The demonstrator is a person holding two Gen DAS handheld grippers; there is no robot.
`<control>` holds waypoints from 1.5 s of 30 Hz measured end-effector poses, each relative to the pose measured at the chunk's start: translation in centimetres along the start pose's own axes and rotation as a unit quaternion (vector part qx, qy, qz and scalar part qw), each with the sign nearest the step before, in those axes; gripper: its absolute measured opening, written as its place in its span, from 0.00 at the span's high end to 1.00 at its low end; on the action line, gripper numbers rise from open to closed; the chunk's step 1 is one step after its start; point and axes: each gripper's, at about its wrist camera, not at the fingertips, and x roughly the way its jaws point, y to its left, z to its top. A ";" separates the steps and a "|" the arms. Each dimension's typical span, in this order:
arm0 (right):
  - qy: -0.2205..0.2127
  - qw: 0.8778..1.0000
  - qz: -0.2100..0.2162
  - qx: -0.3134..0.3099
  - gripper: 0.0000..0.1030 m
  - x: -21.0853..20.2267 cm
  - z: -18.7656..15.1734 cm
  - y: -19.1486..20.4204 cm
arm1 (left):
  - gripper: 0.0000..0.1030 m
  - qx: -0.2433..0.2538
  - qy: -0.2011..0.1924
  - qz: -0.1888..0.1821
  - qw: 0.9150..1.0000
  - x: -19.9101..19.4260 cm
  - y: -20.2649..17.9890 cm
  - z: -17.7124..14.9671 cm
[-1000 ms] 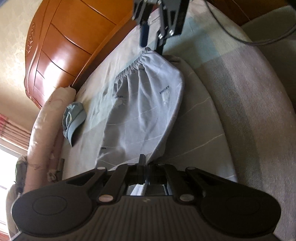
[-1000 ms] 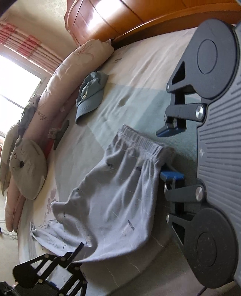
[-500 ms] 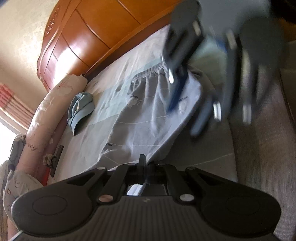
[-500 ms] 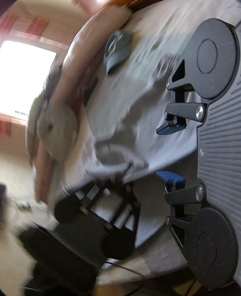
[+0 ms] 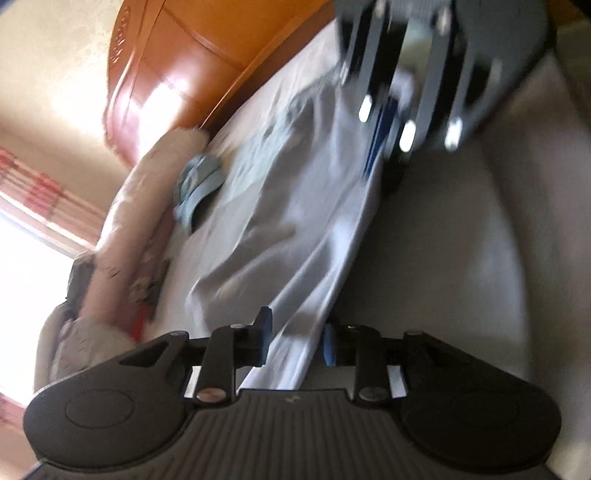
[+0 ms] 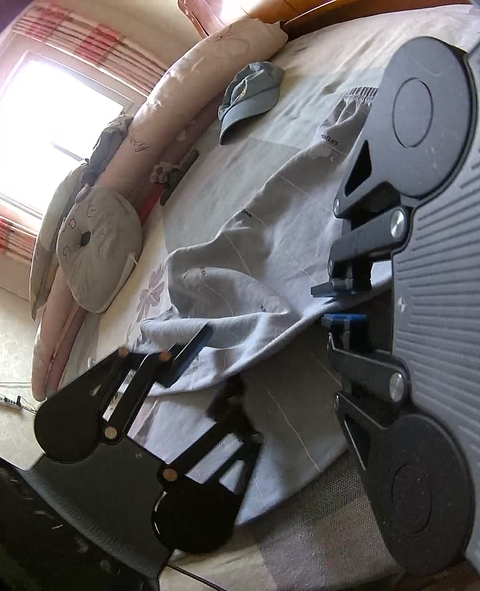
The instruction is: Fold clothes
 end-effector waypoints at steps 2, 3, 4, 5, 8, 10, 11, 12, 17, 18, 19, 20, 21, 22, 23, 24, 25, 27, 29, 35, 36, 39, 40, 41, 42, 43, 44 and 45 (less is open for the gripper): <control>-0.001 1.000 0.000 0.004 0.90 -0.1 0.0 -0.1 | 0.71 0.003 0.020 0.017 1.000 0.5 0.5 -1.3; 0.000 1.000 0.002 0.008 0.90 -0.1 -0.1 -0.2 | 0.71 0.006 0.029 0.027 0.999 0.8 0.9 -1.9; 0.000 1.000 0.003 0.013 0.90 -0.1 -0.1 -0.3 | 0.70 0.010 0.039 0.037 0.998 1.2 1.2 -2.5; 0.001 1.000 0.006 0.018 0.90 -0.1 -0.2 -0.4 | 0.68 0.016 0.049 0.043 0.998 1.5 1.4 -3.0; 0.006 1.000 0.014 0.027 0.90 0.3 -0.4 -0.5 | 0.67 0.028 0.064 0.054 0.996 2.4 2.2 -4.1; 0.007 1.000 0.015 0.026 0.90 0.4 -0.5 -0.4 | 0.67 0.034 0.061 0.052 0.996 2.7 2.5 -4.4; 0.006 1.000 0.015 0.026 0.90 0.4 -0.5 -0.4 | 0.68 0.038 0.059 0.051 0.996 2.9 2.5 -4.4; 0.006 1.000 0.014 0.026 0.90 0.4 -0.5 -0.3 | 0.75 0.042 0.059 0.050 0.996 2.8 2.4 -4.4; -0.001 1.000 0.005 0.020 0.90 0.2 -0.4 -0.3 | 0.97 0.055 0.052 0.059 0.995 2.1 2.5 -4.0; -0.004 1.000 0.002 0.021 0.90 0.0 -0.4 -0.4 | 0.97 0.049 0.050 0.062 0.996 1.7 2.9 -4.0; -0.008 1.000 -0.001 0.021 0.90 -0.2 -0.3 -0.5 | 0.97 0.047 0.050 0.065 0.996 1.2 3.3 -3.9; -0.011 1.000 -0.004 0.021 0.91 -0.3 -0.3 -0.6 | 0.98 0.046 0.049 0.068 0.995 0.7 3.7 -3.8; -0.014 1.000 -0.007 0.021 0.91 -0.5 -0.2 -0.6 | 0.98 0.047 0.046 0.071 0.995 0.0 4.0 -3.7; -0.016 1.000 -0.008 0.022 0.91 -0.7 -0.2 -0.8 | 0.98 0.048 0.042 0.072 0.995 -0.7 4.2 -3.5; -0.018 1.000 -0.008 0.023 0.91 -0.9 -0.1 -1.0 | 0.98 0.051 0.039 0.069 0.996 -1.7 4.5 -3.2; -0.019 1.000 -0.008 0.023 0.92 -1.2 -0.1 -1.2 | 0.98 0.058 0.033 0.069 0.995 -2.6 4.4 -3.0; -0.021 1.000 -0.007 0.022 0.92 -1.5 -0.1 -1.4 | 0.98 0.065 0.027 0.069 0.995 -3.5 4.4 -2.8; -0.020 1.000 -0.005 0.021 0.92 -2.0 -0.4 -1.7 | 0.98 0.071 0.020 0.061 0.995 -5.1 4.0 -2.3; -0.019 1.000 -0.002 0.020 0.92 -2.5 -0.7 -2.0 | 0.98 0.067 0.013 0.047 0.997 -6.4 3.5 -2.0; -0.002 1.000 0.008 0.008 0.92 -3.2 -1.9 -1.9 | 0.98 0.088 0.016 -0.001 0.996 -7.4 0.5 -2.2; 0.001 1.000 0.009 0.007 0.93 -3.2 -2.0 -1.7 | 0.98 0.088 0.015 -0.006 0.996 -7.5 0.3 -2.3; -0.004 1.000 0.018 0.008 0.95 -3.9 -2.0 -1.5 | 0.98 0.086 0.011 -0.014 0.996 -8.0 0.2 -2.1; -0.006 1.000 0.018 0.007 0.96 -4.1 -2.0 -1.4 | 0.98 0.085 0.009 -0.016 0.996 -8.2 0.2 -2.0; -0.007 1.000 0.017 0.006 0.96 -4.3 -1.9 -1.4 | 0.98 0.085 0.007 -0.016 0.996 -8.3 0.3 -2.0; -0.008 1.000 0.017 0.004 0.96 -4.6 -1.9 -1.4 | 0.98 0.084 0.006 -0.016 0.996 -8.4 0.3 -1.9; -0.008 1.000 0.018 0.006 0.96 -4.6 -1.9 -1.4 | 0.98 0.084 0.004 -0.016 0.996 -8.6 0.3 -1.9; -0.008 1.000 0.020 0.010 0.96 -4.7 -1.9 -1.5 | 0.98 0.081 0.005 -0.016 0.997 -8.5 0.3 -2.0; -0.007 1.000 0.023 0.013 0.94 -4.6 -1.9 -1.5 | 0.98 0.078 0.005 -0.015 0.997 -8.5 0.3 -2.1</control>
